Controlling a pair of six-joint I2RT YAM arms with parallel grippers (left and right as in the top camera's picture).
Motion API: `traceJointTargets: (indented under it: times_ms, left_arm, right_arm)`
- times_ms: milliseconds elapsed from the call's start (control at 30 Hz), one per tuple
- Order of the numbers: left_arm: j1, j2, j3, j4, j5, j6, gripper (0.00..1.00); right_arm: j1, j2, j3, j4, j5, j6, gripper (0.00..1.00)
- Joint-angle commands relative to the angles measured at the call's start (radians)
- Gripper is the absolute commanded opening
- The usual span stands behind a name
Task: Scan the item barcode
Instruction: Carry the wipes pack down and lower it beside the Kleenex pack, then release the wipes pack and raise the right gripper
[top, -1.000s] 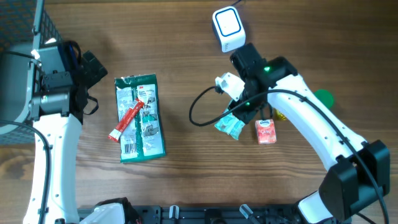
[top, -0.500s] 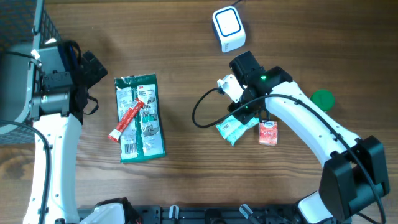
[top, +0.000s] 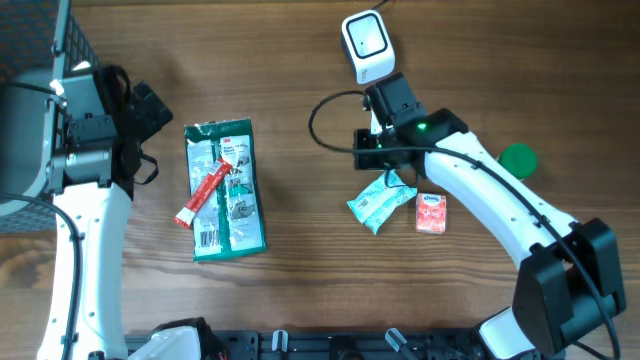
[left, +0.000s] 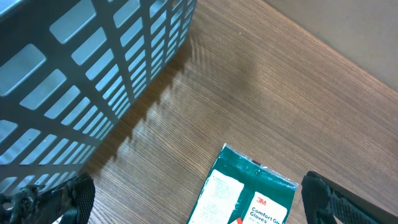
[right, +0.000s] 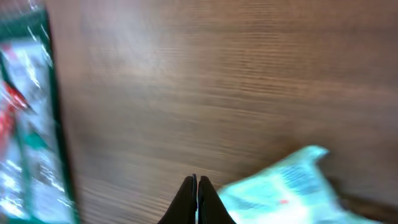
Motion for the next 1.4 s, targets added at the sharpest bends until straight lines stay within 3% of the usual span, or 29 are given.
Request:
traceJointTargets:
  times_ms: [0, 167, 567, 900, 1233, 1367]
  left_arm:
    - [0.004, -0.001, 0.004, 0.003, -0.005, 0.009, 1.00]
    - [0.004, -0.001, 0.004, 0.003, -0.005, 0.009, 1.00]
    - [0.004, -0.001, 0.004, 0.003, -0.005, 0.009, 1.00]
    - [0.004, -0.001, 0.003, 0.003, -0.005, 0.009, 1.00]
    - [0.004, -0.001, 0.004, 0.003, -0.005, 0.009, 1.00]
    - [0.004, -0.001, 0.003, 0.003, -0.005, 0.009, 1.00]
  right_arm:
    - [0.064, 0.011, -0.035, 0.071, -0.023, 0.261, 0.04]
    - [0.153, 0.017, -0.107, 0.180, 0.084, 0.297, 0.04]
    - [0.180, 0.142, -0.143, 0.159, 0.193, 0.364, 0.04]
    - [0.111, 0.147, -0.119, -0.050, 0.253, 0.359, 0.04]
    - [-0.003, 0.147, -0.096, -0.247, 0.337, 0.170, 0.04]
    - [-0.011, 0.147, -0.091, -0.251, 0.316, 0.063, 0.04]
